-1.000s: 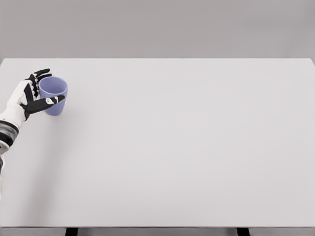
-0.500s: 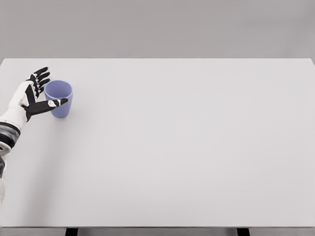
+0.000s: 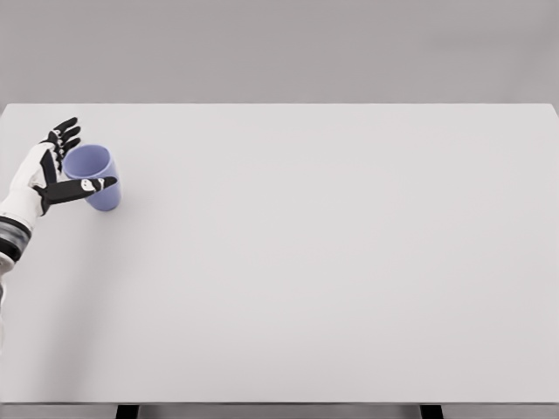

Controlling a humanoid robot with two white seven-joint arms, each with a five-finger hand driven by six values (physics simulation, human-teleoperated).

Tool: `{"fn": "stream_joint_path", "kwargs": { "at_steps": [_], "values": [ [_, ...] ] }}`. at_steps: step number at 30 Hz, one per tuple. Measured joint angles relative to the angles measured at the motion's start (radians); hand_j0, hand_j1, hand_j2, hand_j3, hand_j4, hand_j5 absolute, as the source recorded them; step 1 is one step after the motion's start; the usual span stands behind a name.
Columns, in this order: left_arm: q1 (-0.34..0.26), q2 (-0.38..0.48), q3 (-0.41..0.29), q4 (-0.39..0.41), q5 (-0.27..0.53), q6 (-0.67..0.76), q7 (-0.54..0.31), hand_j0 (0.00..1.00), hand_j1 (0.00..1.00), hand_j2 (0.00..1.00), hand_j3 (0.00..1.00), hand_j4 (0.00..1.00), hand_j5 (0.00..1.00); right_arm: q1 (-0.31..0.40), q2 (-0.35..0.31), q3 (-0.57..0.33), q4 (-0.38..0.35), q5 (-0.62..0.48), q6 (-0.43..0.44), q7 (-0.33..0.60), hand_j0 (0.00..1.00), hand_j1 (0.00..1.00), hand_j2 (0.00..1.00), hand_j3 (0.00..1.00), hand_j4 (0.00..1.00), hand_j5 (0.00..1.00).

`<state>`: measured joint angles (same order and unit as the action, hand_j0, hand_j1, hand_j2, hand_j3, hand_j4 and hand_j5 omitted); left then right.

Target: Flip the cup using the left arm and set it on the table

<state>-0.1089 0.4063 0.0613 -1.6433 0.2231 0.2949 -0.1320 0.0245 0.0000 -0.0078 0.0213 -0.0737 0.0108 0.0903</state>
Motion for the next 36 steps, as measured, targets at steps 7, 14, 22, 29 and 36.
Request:
{"fn": "stream_joint_path", "kwargs": {
  "at_steps": [7,14,22,29,36],
  "values": [
    [0.0,0.012,0.0,0.002,-0.003,0.0,0.0,1.0,1.0,1.0,1.0,1.0,1.0,0.0,0.0,0.0,0.0,0.0,0.0,0.0,1.0,1.0,1.0,1.0,1.0,1.0],
    [0.005,0.031,0.003,0.002,-0.003,0.0,0.0,1.0,1.0,1.0,1.0,1.0,1.0,0.0,0.0,0.0,0.0,0.0,0.0,0.0,1.0,1.0,1.0,1.0,1.0,1.0],
    [0.048,0.057,0.03,-0.022,-0.002,-0.003,0.0,1.0,1.0,1.0,1.0,1.0,1.0,0.0,0.0,0.0,0.0,0.0,0.0,0.0,1.0,1.0,1.0,1.0,1.0,1.0],
    [0.06,0.087,0.067,-0.064,0.0,-0.032,0.0,1.0,1.0,1.0,1.0,1.0,1.0,0.0,0.0,0.0,0.0,0.0,0.0,0.0,1.0,1.0,1.0,1.0,1.0,1.0],
    [0.063,0.108,0.069,-0.077,-0.001,-0.205,-0.005,1.0,1.0,1.0,1.0,1.0,1.0,0.0,0.0,0.0,0.0,0.0,0.0,0.0,1.0,1.0,1.0,1.0,1.0,1.0]
  ]
}}
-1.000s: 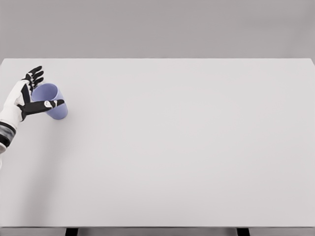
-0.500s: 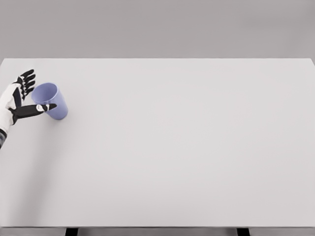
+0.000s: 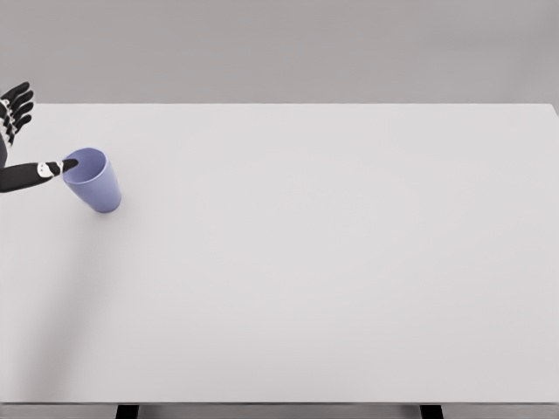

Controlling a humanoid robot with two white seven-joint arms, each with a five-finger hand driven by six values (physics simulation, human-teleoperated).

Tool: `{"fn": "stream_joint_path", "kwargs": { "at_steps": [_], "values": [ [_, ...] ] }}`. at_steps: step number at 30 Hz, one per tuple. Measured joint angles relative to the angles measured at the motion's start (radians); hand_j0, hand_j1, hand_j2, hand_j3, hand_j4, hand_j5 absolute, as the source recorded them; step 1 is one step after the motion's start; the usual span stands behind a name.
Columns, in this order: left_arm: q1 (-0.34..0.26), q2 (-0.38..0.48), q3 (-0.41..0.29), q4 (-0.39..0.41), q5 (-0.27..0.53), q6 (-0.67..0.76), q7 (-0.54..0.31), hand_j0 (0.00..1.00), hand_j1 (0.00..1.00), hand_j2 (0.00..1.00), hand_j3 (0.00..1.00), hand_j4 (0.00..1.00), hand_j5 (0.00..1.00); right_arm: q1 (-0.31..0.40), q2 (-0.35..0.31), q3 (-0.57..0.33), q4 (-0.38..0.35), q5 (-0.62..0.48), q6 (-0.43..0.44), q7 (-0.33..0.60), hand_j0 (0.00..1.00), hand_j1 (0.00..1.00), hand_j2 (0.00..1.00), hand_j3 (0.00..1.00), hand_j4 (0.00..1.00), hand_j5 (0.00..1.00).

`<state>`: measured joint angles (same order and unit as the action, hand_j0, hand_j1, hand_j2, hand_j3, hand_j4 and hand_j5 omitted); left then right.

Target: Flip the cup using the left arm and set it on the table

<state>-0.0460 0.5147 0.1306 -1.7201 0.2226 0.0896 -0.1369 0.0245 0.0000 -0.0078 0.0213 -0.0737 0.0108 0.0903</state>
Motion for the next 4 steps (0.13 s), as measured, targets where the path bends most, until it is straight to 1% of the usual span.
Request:
{"fn": "stream_joint_path", "kwargs": {
  "at_steps": [4],
  "values": [
    [0.0,0.001,-0.006,-0.011,0.001,-0.024,-0.002,1.0,1.0,1.0,1.0,1.0,1.0,0.0,0.0,0.0,0.0,0.0,0.0,0.0,1.0,1.0,1.0,1.0,1.0,1.0]
  ]
}}
